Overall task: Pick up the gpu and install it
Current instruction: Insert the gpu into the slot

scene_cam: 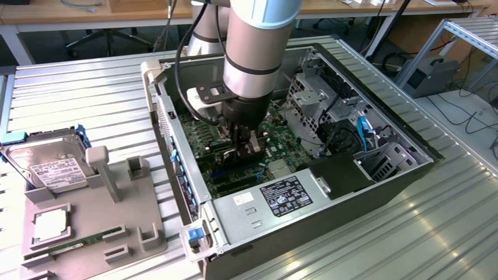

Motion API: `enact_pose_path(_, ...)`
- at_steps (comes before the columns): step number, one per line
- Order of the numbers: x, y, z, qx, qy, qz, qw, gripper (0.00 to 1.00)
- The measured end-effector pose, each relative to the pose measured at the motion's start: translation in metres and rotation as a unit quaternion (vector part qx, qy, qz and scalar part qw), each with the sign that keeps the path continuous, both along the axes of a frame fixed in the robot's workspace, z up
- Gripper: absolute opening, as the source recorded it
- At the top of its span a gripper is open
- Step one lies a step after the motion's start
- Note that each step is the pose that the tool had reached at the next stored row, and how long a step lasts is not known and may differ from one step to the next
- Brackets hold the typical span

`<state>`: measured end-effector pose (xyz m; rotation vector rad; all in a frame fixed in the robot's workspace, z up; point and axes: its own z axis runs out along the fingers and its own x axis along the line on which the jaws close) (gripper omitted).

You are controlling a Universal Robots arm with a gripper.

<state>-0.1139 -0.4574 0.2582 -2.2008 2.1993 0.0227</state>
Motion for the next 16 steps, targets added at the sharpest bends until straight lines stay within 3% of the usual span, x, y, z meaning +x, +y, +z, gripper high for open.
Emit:
enact_pose_path(13,-0.0033,-0.0004,-0.0039,0.0009,0.0001,0.0,1.0,0.27)
enact_pose_path(15,-0.003,-0.0006,-0.0035,0.0004,0.0003,0.0,1.0,0.46)
enact_pose_path(16,-0.003,-0.0006,-0.0035,0.0004,0.0002,0.0,1.0,0.46)
